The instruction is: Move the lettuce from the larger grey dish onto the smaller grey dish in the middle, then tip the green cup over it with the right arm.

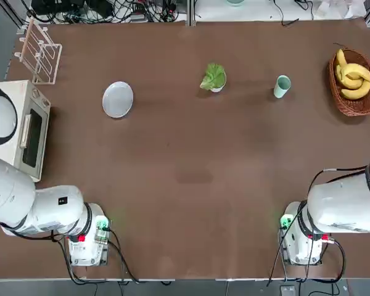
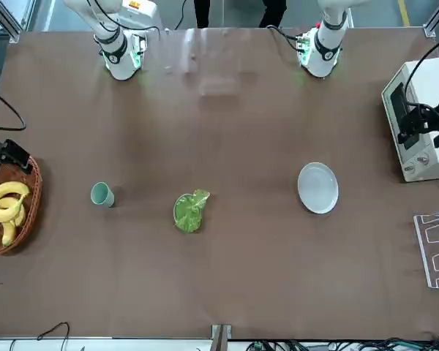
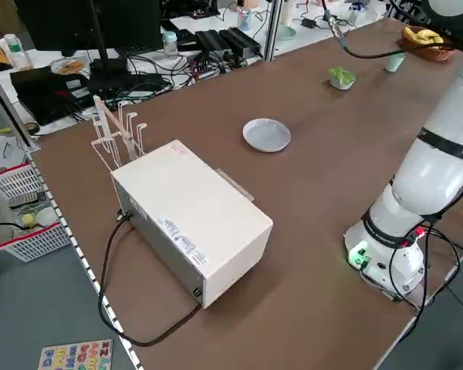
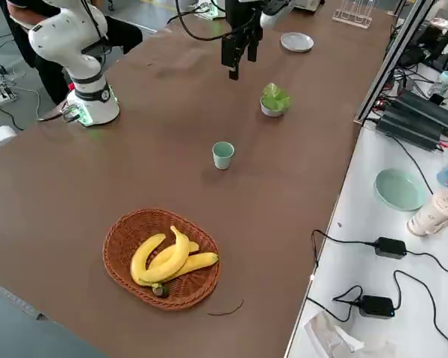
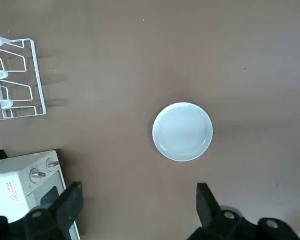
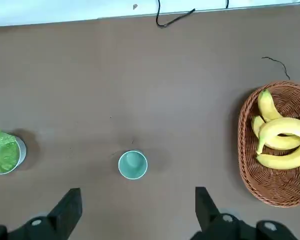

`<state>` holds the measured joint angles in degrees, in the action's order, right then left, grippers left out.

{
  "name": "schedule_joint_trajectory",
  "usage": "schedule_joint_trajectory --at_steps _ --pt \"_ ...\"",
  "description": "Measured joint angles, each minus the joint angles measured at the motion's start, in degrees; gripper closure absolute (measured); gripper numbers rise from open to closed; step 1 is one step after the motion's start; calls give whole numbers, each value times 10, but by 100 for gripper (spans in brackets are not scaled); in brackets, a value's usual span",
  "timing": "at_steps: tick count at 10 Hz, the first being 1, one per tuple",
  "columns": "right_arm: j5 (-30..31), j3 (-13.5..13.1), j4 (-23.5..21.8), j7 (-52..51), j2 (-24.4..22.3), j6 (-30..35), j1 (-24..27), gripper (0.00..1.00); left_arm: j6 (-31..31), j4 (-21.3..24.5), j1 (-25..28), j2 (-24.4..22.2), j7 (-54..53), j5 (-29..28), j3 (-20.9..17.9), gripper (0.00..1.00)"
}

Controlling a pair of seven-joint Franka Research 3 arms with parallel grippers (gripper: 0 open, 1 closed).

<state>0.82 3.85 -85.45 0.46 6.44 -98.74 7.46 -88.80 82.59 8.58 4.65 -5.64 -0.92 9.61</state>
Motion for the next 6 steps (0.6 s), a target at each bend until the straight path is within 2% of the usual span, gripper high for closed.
schedule_joint_trajectory --at_steps 6 --pt "0 0 -8 0 -3 -2 -2 0 0 0 0 0 0 0 0 0"
